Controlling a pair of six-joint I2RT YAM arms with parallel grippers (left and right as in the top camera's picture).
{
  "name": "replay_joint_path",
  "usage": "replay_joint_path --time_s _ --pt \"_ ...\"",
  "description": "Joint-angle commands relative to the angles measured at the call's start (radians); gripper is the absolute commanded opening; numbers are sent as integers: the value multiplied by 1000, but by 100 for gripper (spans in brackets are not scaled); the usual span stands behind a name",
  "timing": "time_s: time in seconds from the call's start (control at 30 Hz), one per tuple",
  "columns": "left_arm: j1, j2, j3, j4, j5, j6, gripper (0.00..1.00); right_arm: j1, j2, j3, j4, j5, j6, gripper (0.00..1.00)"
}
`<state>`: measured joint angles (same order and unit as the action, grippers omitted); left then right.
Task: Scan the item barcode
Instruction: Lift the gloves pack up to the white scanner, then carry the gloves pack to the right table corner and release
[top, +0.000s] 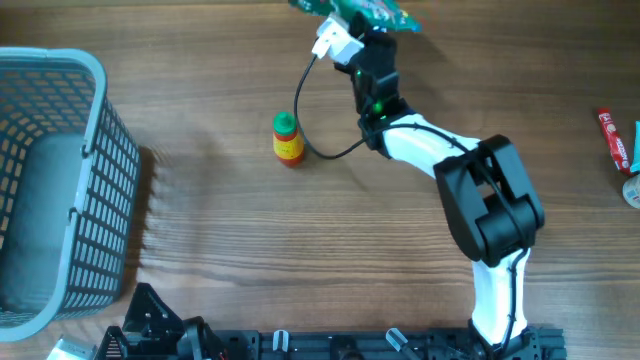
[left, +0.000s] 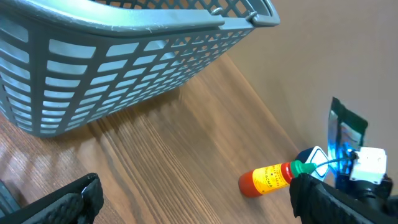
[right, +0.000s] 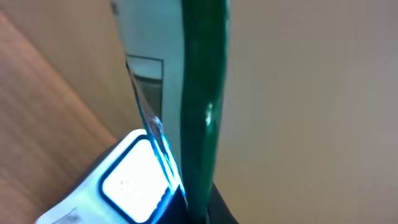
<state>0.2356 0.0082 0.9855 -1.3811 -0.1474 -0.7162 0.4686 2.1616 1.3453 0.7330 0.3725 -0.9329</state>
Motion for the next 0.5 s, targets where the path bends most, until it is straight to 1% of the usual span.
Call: replay_joint_path --time_s 0.0,0.07,0.1,0.23,0.3,0.37,0.47 --pt "-3 -3 1 4 2 1 100 23 8 11 -79 14 37 5" --pt "-3 -3 1 4 2 1 100 23 8 11 -182 0 109 5" --pt "-3 -3 1 4 2 1 100 24 8 11 -200 -1 137 5" --pt "-3 -3 1 4 2 1 100 31 7 12 -196 5 199 5" --pt "-3 -3 1 4 2 1 100 27 -11 28 -186 68 251 4" --pt "-3 -3 1 4 2 1 100 21 -71 39 -188 119 259 4" --pt "-3 -3 1 4 2 1 100 -9 -207 39 -203 206 282 4"
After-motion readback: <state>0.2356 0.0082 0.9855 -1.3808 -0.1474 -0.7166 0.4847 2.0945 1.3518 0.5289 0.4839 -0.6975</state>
